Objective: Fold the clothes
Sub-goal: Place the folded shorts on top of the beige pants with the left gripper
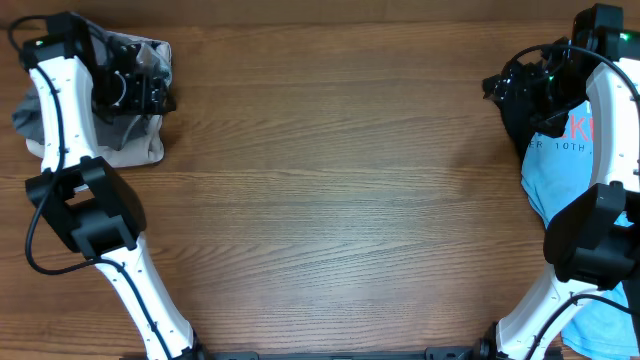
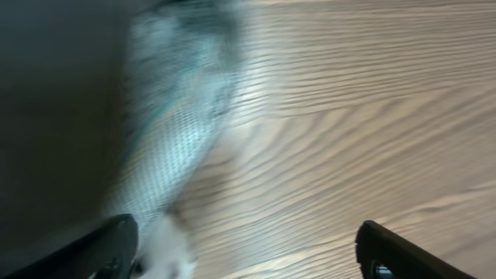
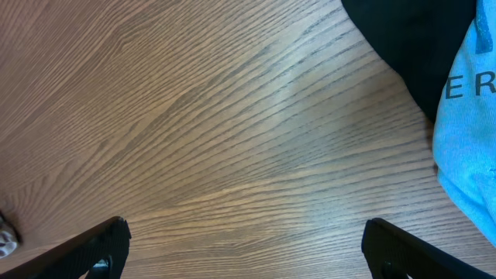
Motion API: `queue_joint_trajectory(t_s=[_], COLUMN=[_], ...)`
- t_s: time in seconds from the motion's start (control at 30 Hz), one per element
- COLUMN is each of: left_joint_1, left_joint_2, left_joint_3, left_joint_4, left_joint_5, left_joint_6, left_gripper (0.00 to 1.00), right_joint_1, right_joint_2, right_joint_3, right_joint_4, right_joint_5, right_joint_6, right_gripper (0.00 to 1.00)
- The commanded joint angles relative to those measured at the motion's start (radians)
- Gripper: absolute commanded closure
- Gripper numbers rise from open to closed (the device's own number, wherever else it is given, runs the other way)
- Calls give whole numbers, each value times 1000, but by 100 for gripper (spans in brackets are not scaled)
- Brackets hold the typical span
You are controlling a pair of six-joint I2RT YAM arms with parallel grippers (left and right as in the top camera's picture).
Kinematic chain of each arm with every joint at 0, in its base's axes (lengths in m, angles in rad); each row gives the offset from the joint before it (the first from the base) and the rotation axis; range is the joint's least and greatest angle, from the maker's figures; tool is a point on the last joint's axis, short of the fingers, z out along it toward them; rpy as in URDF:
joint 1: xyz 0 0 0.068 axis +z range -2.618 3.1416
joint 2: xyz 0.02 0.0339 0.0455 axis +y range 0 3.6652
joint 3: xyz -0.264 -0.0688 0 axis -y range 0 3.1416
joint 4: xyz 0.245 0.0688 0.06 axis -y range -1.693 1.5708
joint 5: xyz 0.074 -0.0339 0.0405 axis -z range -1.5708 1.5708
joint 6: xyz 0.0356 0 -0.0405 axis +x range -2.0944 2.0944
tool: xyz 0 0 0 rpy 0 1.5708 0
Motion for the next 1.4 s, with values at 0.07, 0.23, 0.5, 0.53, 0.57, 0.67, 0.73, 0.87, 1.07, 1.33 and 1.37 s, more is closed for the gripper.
queue_joint_trajectory(t_s=[0.07, 0.23, 0.5, 0.53, 0.57, 0.67, 0.73, 0.87, 1.07, 1.33, 1.37], left_joint_1=[-36, -48, -34, -34, -34, -33, -25, 27, 114, 115, 113], left_joint_2=[-10, -57, -62, -58, -53, -35, -35, -34, -33, -33, -33], left_joint_3=[51, 192, 283, 279, 275, 254, 248, 246, 101, -362, -410], left_joint_4=[-3, 24, 153, 182, 206, 304, 344, 352, 413, 732, 777], left_joint_5=[134, 183, -121, -171, -214, -395, -470, -495, -423, -346, -346], left_joint_6=[-11, 103, -72, -89, -100, -135, -161, -269, -393, -423, -420], left_gripper=[4, 2, 10, 10, 9, 9, 8, 8, 7, 3, 0], right_joint_1=[6, 6, 6, 5, 6, 5, 5, 6, 5, 6, 6], right_joint_2=[6, 6, 6, 6, 6, 6, 6, 6, 6, 6, 6], right_joint_3=[-1, -1, -1, -1, -1, -1, -1, -1, -1, -1, -1], right_joint_4=[3, 3, -6, -11, -21, -54, -61, -57, -68, -68, -68], right_joint_5=[-6, -6, -6, -6, -5, 3, 3, 2, 2, 2, 2], right_joint_6=[-11, -12, -69, -80, -96, -120, -120, -119, -119, -119, -119], right_gripper=[0, 0, 0, 0, 0, 0, 0, 0, 0, 0, 0])
